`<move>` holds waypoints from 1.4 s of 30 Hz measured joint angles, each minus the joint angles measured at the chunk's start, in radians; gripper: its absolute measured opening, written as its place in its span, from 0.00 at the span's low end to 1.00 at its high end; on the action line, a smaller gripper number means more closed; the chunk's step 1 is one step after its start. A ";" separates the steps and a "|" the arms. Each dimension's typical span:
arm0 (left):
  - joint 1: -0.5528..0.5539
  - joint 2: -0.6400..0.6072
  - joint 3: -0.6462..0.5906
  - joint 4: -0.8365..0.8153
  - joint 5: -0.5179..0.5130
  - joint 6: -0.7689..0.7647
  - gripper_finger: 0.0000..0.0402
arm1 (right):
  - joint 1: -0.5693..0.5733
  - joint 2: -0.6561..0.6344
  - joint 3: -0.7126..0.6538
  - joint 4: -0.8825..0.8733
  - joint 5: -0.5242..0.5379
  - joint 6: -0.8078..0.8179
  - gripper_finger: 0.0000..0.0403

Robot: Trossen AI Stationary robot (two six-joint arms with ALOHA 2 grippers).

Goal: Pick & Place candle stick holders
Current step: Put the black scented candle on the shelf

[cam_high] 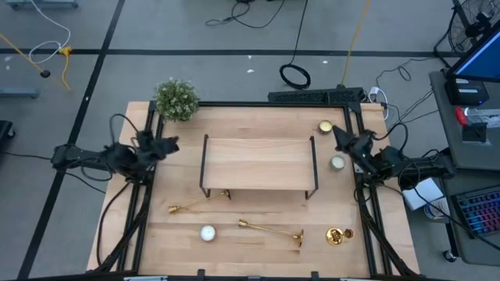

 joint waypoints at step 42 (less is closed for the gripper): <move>-0.147 0.585 0.644 -0.014 0.502 0.215 0.08 | 0.000 0.043 0.111 0.317 -0.237 -0.317 0.01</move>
